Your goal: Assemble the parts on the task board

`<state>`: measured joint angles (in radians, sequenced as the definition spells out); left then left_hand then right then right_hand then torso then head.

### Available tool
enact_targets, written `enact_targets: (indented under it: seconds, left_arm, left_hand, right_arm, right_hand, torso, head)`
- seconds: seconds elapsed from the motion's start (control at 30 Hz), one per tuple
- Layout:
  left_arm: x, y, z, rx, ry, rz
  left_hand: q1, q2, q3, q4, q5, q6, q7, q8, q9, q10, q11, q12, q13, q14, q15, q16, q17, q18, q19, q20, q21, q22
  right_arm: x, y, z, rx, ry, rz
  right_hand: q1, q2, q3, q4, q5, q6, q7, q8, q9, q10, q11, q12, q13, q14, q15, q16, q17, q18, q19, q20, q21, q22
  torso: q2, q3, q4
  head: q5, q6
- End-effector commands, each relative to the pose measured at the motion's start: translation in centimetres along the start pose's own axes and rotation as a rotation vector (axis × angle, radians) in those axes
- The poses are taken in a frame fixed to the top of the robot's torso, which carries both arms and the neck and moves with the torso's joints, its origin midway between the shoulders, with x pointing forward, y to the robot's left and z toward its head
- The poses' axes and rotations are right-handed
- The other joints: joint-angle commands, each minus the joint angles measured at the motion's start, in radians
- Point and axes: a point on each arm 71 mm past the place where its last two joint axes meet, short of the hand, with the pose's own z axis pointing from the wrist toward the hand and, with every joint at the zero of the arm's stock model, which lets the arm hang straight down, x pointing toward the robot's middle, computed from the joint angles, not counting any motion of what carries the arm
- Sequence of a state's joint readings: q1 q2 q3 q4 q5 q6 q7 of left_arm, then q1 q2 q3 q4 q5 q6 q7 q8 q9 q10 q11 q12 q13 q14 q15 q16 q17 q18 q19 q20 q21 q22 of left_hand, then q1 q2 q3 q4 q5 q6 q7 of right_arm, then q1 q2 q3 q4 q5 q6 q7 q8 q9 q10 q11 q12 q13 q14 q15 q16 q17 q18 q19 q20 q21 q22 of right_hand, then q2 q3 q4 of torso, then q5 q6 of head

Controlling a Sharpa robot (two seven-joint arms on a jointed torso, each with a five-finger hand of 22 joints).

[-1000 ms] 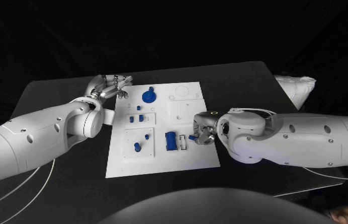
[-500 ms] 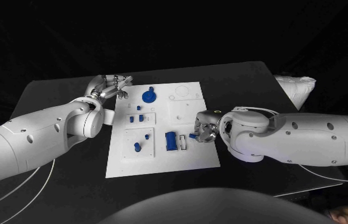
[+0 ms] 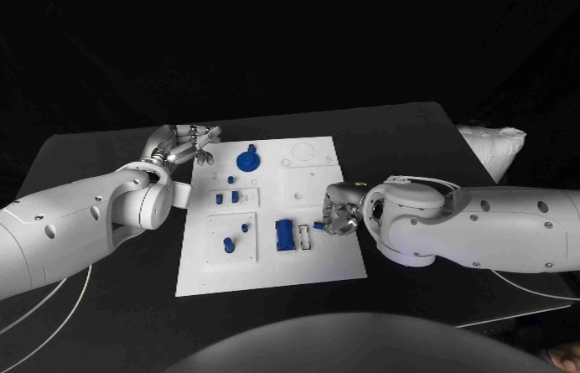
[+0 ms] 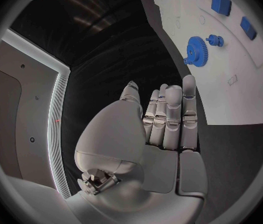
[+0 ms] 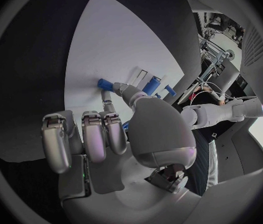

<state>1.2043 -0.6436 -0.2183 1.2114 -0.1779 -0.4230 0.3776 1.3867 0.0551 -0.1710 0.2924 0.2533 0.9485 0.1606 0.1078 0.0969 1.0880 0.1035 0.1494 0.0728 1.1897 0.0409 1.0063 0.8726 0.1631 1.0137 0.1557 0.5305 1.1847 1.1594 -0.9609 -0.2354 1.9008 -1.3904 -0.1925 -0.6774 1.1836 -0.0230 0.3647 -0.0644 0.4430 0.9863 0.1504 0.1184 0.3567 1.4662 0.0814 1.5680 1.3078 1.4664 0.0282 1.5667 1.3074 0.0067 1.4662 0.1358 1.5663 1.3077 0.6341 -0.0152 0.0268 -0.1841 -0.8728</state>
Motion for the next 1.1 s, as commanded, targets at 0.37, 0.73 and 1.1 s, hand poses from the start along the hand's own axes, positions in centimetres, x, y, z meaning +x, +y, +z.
enact_targets:
  seconds: [0.37, 0.73, 1.1]
  left_arm:
    - [0.22, -0.13, 0.02, 0.008, 0.015, -0.002]
    - [0.27, -0.14, 0.05, 0.008, 0.017, -0.002]
    - [0.29, -0.14, 0.06, 0.008, 0.018, -0.003]
  left_hand:
    - [0.001, 0.009, -0.009, 0.000, 0.006, -0.006, 0.001, 0.006, 0.001, -0.007, 0.003, 0.008, 0.000, -0.006, 0.001, -0.005, 0.000, 0.010, 0.008, -0.003, -0.005, 0.003]
    - [0.001, 0.009, -0.009, 0.000, 0.006, -0.006, 0.001, 0.006, 0.001, -0.007, 0.003, 0.008, 0.000, -0.006, 0.001, -0.005, 0.000, 0.010, 0.008, -0.003, -0.005, 0.003]
    - [0.001, 0.009, -0.009, 0.000, 0.006, -0.006, 0.001, 0.006, 0.001, -0.007, 0.003, 0.008, 0.000, -0.006, 0.001, -0.005, 0.000, 0.010, 0.008, -0.003, -0.005, 0.003]
  right_arm:
    - [0.20, 0.27, 0.10, -0.010, -0.002, -0.027]
    - [0.41, 0.23, 0.21, 0.000, 0.020, -0.068]
    - [0.79, 0.38, 0.36, 0.002, 0.030, -0.131]
  right_hand:
    - [0.009, -0.013, -0.013, -0.005, -0.019, 0.026, -0.005, -0.001, 0.003, 0.105, -0.001, 0.003, 0.263, 0.104, -0.007, 0.004, 0.263, -0.007, 0.105, -0.005, 0.004, 0.263]
    - [0.018, -0.032, -0.038, -0.016, -0.090, 0.017, -0.002, -0.011, 0.006, 0.105, 0.000, 0.003, 0.263, 0.104, -0.008, 0.004, 0.263, -0.007, 0.105, -0.007, 0.004, 0.263]
    - [0.022, -0.042, -0.060, -0.018, -0.126, -0.016, 0.005, -0.019, 0.010, 0.105, 0.007, 0.003, 0.263, 0.104, -0.002, 0.004, 0.263, -0.007, 0.105, -0.003, 0.004, 0.263]
  torso:
    - [0.000, 0.0006, -0.0001]
    - [0.000, -0.0004, 0.0001]
    - [0.000, 0.0008, -0.0004]
  head:
    - [0.001, 0.000]
    - [-0.003, 0.000]
    - [-0.002, 0.000]
